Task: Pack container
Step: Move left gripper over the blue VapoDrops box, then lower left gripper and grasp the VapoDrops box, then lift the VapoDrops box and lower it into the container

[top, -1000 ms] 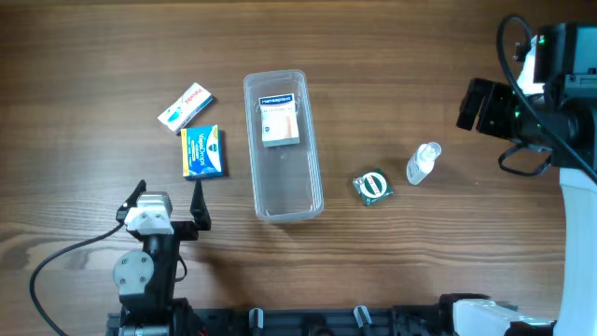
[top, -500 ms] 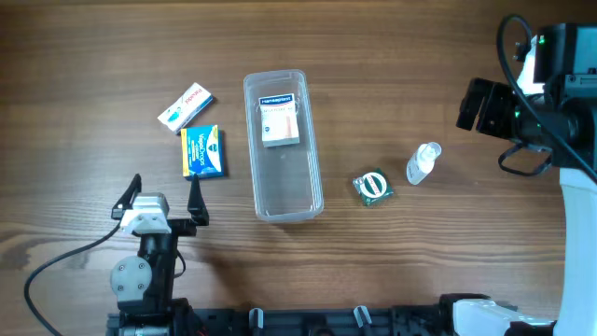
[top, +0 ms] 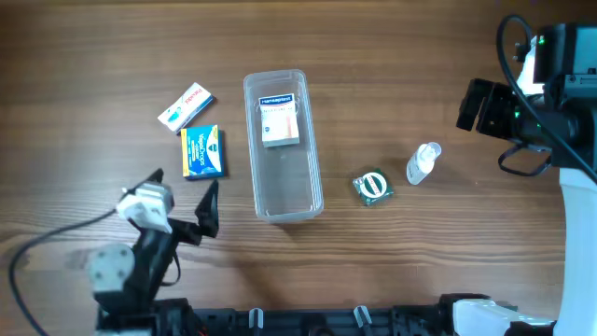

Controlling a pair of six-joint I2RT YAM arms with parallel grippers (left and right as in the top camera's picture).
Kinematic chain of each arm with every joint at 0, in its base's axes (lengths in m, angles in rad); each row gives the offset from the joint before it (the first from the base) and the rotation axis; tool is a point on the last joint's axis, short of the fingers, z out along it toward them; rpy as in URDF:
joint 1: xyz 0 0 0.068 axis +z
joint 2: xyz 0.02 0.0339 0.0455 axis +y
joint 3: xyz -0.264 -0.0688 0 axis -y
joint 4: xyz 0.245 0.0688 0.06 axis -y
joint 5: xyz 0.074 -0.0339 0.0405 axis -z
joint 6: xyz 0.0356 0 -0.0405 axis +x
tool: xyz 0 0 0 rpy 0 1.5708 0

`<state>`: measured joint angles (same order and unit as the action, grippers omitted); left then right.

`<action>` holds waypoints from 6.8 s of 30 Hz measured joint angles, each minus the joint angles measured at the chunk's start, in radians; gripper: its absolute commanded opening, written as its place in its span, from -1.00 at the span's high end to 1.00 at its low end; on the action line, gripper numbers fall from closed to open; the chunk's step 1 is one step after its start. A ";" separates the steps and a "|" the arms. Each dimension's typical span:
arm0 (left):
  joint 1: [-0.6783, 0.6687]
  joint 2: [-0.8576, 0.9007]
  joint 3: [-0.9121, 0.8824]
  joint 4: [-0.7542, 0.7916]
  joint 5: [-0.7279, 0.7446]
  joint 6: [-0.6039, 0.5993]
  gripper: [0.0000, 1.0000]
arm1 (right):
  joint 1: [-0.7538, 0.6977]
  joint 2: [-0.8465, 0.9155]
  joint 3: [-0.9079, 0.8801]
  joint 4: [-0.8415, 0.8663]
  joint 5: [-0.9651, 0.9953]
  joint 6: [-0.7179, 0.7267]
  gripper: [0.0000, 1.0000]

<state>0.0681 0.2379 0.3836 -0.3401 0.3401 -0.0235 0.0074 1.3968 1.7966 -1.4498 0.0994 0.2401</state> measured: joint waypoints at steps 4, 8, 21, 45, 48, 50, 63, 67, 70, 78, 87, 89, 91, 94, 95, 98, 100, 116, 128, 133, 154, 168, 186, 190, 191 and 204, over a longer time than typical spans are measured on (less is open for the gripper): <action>0.000 0.260 0.275 -0.221 0.001 0.005 -1.00 | 0.000 0.000 0.000 0.000 0.000 0.000 -0.99; 0.000 0.602 0.612 -0.546 -0.001 0.010 -0.99 | 0.000 0.000 0.000 0.000 0.003 0.000 -0.99; 0.000 1.296 1.024 -0.878 -0.002 0.011 -0.99 | 0.000 0.000 0.000 0.000 0.003 0.000 -1.00; -0.114 1.476 1.024 -0.702 -0.292 -0.117 -0.99 | 0.000 0.000 0.000 0.000 0.003 0.000 -1.00; -0.114 1.500 1.024 -0.694 -0.295 -0.117 -0.99 | 0.000 0.000 0.000 -0.001 0.003 0.000 -0.99; -0.114 1.522 1.024 -0.690 -0.296 -0.117 -1.00 | 0.000 0.000 0.000 -0.001 0.003 0.000 -0.99; -0.114 1.629 0.918 -0.555 -0.299 -0.125 -0.99 | 0.000 0.000 -0.001 -0.001 0.003 0.000 -1.00; -0.114 1.629 0.881 -0.499 -0.299 -0.125 -1.00 | 0.000 0.000 0.000 -0.001 0.003 0.000 -1.00; -0.114 1.635 0.848 -0.450 -0.299 -0.126 -0.99 | 0.000 0.000 0.000 0.000 0.003 0.000 -0.99; -0.114 1.646 0.798 -0.399 -0.317 -0.126 -1.00 | 0.000 0.000 0.000 -0.001 0.003 0.000 -0.99; -0.114 1.647 0.785 -0.346 -0.329 -0.132 -0.99 | 0.000 0.000 0.000 -0.001 0.003 0.000 -0.99; -0.114 1.647 0.776 -0.320 -0.329 -0.132 -0.99 | 0.000 0.000 -0.001 -0.001 0.003 0.000 -1.00; -0.114 1.647 0.768 -0.308 -0.332 -0.132 -0.99 | 0.000 0.000 0.000 -0.001 0.003 0.000 -1.00; -0.114 1.647 0.763 -0.303 -0.335 -0.132 -1.00 | 0.000 0.000 -0.001 -0.001 0.003 0.000 -1.00; -0.114 1.647 0.761 -0.298 -0.336 -0.132 -0.99 | 0.000 0.000 0.000 -0.001 0.003 0.000 -0.99; -0.114 1.647 0.759 -0.292 -0.336 -0.114 -1.00 | 0.000 0.000 -0.001 -0.001 0.003 0.000 -0.99; -0.114 1.647 0.759 -0.287 -0.336 -0.101 -0.99 | 0.000 0.000 -0.001 -0.001 0.003 0.000 -1.00; -0.114 1.648 0.758 -0.255 -0.344 -0.075 -0.93 | 0.000 0.000 0.000 -0.001 0.003 0.000 -0.99; -0.114 1.668 0.758 -0.241 -0.388 -0.056 -0.72 | 0.000 0.000 0.000 -0.001 0.003 0.000 -1.00; -0.114 1.668 0.758 -0.247 -0.388 -0.056 -0.43 | 0.000 0.000 0.000 -0.001 0.003 0.000 -1.00; -0.114 1.397 0.758 -0.391 -0.352 -0.116 -0.40 | 0.000 0.000 0.000 -0.001 0.003 0.000 -1.00; -0.310 1.127 0.793 -0.409 -0.218 -0.340 -0.36 | 0.000 0.000 -0.001 0.000 0.003 0.000 -0.99; -0.653 1.214 0.794 -0.325 -0.316 -0.492 -0.41 | 0.000 0.000 0.000 -0.001 0.003 0.000 -1.00; -0.653 1.278 0.794 -0.325 -0.362 -0.497 -0.44 | 0.000 0.000 0.000 -0.001 0.003 0.000 -1.00; -0.653 1.292 0.794 -0.325 -0.377 -0.498 -0.44 | 0.000 0.000 0.000 -0.001 0.003 0.000 -0.99; -0.622 1.327 0.794 -0.356 -0.456 -0.518 -0.50 | 0.000 0.000 0.000 0.000 0.003 0.000 -0.99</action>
<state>-0.5541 1.5650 1.1774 -0.6956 -0.1158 -0.5415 0.0074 1.3972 1.7962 -1.4502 0.1024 0.2401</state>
